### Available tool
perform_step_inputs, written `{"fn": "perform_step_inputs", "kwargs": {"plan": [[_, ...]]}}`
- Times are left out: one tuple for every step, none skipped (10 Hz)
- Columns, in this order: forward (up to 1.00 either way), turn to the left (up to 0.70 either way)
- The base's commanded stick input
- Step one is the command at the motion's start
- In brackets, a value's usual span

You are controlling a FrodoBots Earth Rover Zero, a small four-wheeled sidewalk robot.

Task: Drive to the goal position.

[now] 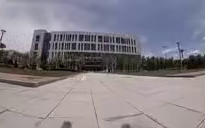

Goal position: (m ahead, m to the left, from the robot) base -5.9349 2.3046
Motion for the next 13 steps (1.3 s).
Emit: {"fn": "perform_step_inputs", "kwargs": {"plan": [[0.70,0.00],[0.70,0.00],[0.70,0.00],[0.70,0.03],[0.70,0.12],[0.70,0.21],[0.70,0.29],[0.70,0.07],[0.70,0.02],[0.70,0.02],[0.70,0.02],[0.70,0.02],[0.70,0.02]]}}
